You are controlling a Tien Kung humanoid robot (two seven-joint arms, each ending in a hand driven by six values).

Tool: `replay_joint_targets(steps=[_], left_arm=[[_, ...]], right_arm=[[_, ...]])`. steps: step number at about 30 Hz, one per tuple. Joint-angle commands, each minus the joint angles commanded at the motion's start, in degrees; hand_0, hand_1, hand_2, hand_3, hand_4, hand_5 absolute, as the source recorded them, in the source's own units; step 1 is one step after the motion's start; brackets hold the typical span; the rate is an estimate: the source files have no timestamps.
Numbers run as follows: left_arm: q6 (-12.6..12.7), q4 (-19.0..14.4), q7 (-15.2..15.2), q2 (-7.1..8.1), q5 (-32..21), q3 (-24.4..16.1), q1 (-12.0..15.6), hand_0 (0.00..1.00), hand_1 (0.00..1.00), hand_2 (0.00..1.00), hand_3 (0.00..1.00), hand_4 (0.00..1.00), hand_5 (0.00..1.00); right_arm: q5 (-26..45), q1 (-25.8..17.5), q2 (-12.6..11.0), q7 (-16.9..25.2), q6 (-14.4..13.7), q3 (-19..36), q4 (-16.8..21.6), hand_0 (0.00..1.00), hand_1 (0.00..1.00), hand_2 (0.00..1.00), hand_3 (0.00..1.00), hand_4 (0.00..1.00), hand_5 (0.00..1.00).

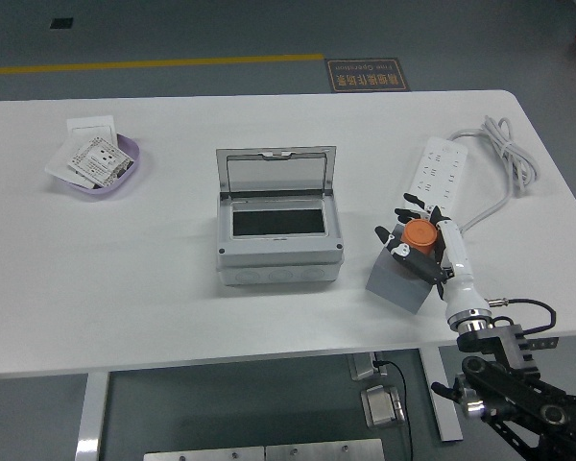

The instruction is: Pick up the cylinder from the cube,place it in the box,flap close box

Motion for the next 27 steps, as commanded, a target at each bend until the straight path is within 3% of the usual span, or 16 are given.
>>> replay_joint_targets(steps=[2, 3, 8, 9, 14, 15, 20, 21, 26, 27], left_arm=[[0.0, 0.0, -0.03, 0.0, -0.07, 0.06, 0.0, 0.584, 0.607, 0.546, 0.572, 0.457, 0.243], [0.02, 0.0, -0.08, -0.01, -0.19, 0.17, -0.01, 0.584, 0.607, 0.546, 0.572, 0.457, 0.242], [0.05, 0.0, -0.31, -0.02, -0.91, 0.79, -0.08, 0.584, 0.607, 0.546, 0.572, 0.457, 0.242], [0.06, 0.0, -0.33, -0.02, -0.94, 0.81, -0.1, 0.584, 0.607, 0.547, 0.573, 0.457, 0.241], [0.11, 0.0, -0.53, 0.0, -1.25, 1.03, -0.17, 0.584, 0.607, 0.547, 0.573, 0.457, 0.241], [0.11, 0.0, -0.55, 0.01, -1.27, 1.04, -0.16, 0.583, 0.608, 0.548, 0.573, 0.458, 0.24], [0.15, 0.0, -0.69, 0.02, -1.41, 1.0, -0.12, 0.583, 0.608, 0.548, 0.573, 0.458, 0.24], [0.17, 0.0, -0.74, 0.02, -1.51, 1.07, -0.13, 0.583, 0.609, 0.549, 0.574, 0.459, 0.241], [0.25, 0.0, -1.04, 0.03, -2.23, 1.65, -0.19, 0.583, 0.609, 0.549, 0.574, 0.459, 0.241], [0.26, 0.0, -1.09, 0.04, -2.39, 1.79, -0.2, 0.583, 0.608, 0.549, 0.574, 0.461, 0.244]], right_arm=[[0.05, 0.0, -0.01, -0.01, 0.0, -0.04, -0.01, 0.787, 0.738, 0.714, 0.821, 0.847, 0.248], [0.11, 0.0, -0.01, -0.02, 0.0, -0.07, -0.03, 0.786, 0.733, 0.706, 0.812, 0.78, 0.209], [0.6, 0.03, -0.02, 0.04, 0.0, -0.25, -0.11, 0.786, 0.733, 0.706, 0.812, 0.78, 0.209], [0.69, 0.04, -0.01, 0.06, 0.0, -0.3, -0.12, 0.783, 0.731, 0.696, 0.79, 0.686, 0.167], [1.23, 0.03, 0.03, 0.08, 0.0, -0.45, -0.25, 0.783, 0.731, 0.696, 0.79, 0.686, 0.167], [1.4, 0.02, 0.04, 0.12, 0.0, -0.46, -0.28, 0.785, 0.726, 0.669, 0.716, 0.536, 0.132], [2.28, -0.06, 0.11, 0.18, 0.0, -0.57, -0.39, 0.785, 0.726, 0.669, 0.716, 0.536, 0.132], [2.42, -0.07, 0.12, 0.19, 0.0, -0.6, -0.4, 0.765, 0.711, 0.649, 0.654, 0.329, 0.134], [2.87, -0.07, 0.11, 0.14, 0.0, -0.74, -0.37, 0.765, 0.711, 0.649, 0.654, 0.329, 0.134], [2.93, -0.07, 0.11, 0.11, 0.0, -0.78, -0.35, 0.769, 0.696, 0.63, 0.616, 0.275, 0.012]])
